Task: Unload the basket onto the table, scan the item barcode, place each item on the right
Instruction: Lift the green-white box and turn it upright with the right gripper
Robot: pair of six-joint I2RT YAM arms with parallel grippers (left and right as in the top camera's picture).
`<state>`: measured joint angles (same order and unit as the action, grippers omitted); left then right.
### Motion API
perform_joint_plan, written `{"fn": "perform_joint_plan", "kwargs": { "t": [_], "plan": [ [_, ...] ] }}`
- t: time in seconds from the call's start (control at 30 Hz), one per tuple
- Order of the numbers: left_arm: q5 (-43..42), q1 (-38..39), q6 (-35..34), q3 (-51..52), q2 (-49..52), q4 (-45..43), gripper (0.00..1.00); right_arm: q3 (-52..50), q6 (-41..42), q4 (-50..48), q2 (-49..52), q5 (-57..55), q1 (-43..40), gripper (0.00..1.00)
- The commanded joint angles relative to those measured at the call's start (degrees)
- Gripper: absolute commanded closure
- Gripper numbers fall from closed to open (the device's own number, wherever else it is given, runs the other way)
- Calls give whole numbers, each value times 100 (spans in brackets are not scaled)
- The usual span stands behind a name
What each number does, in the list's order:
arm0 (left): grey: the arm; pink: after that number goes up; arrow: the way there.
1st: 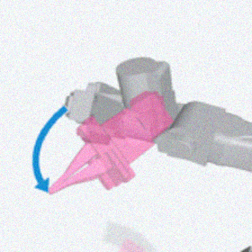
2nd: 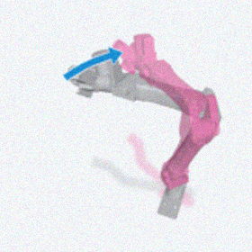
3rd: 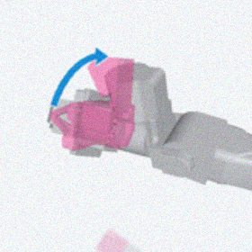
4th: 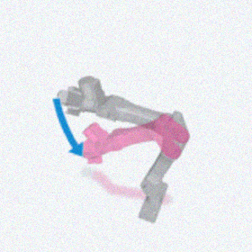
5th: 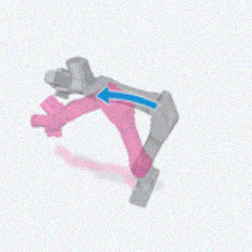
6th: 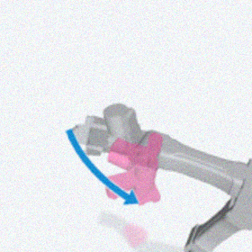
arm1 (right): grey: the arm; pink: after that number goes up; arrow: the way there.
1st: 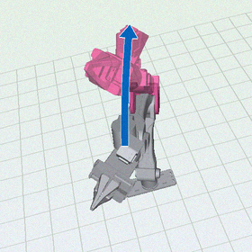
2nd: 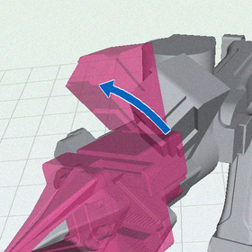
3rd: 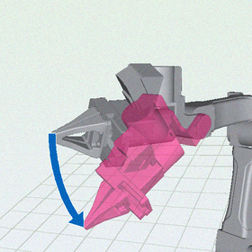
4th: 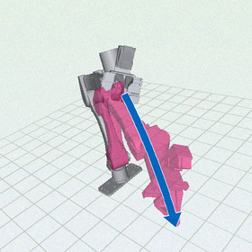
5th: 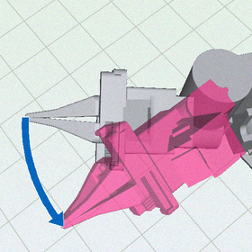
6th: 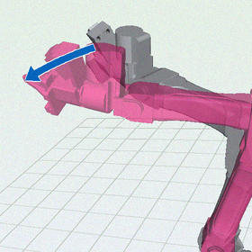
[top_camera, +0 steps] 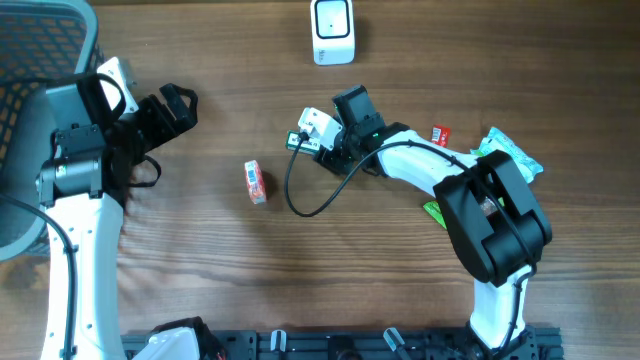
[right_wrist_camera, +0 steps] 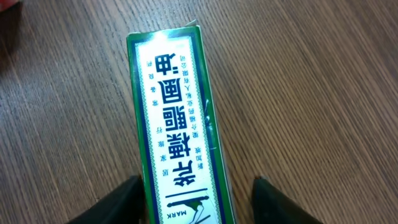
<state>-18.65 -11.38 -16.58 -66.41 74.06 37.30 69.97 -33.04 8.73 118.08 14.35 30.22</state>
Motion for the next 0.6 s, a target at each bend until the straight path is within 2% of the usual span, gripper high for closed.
{"fn": "perform_joint_plan", "kwargs": {
  "t": [0.0, 0.07, 0.17, 0.37, 0.47, 0.57],
  "plan": [
    [31, -26, 98, -79, 20, -17, 0, -11, 197, 199, 127, 66, -20, 55],
    [31, -26, 96, -79, 20, -17, 0, -11, 205, 400, 127, 68, -20, 57],
    [31, -26, 96, -79, 20, -17, 0, -11, 345, 420, -44, 70, -20, 69],
    [31, -26, 98, -79, 20, -17, 0, -11, 654, 420, -772, 74, -17, 70],
    [31, -26, 98, -79, 20, -17, 0, -11, 1357, 422, -1137, 267, -20, 76],
    [31, -26, 98, -79, 20, -17, 0, 26, 2503, 483, -1672, 632, -20, 78]
  ]
}}
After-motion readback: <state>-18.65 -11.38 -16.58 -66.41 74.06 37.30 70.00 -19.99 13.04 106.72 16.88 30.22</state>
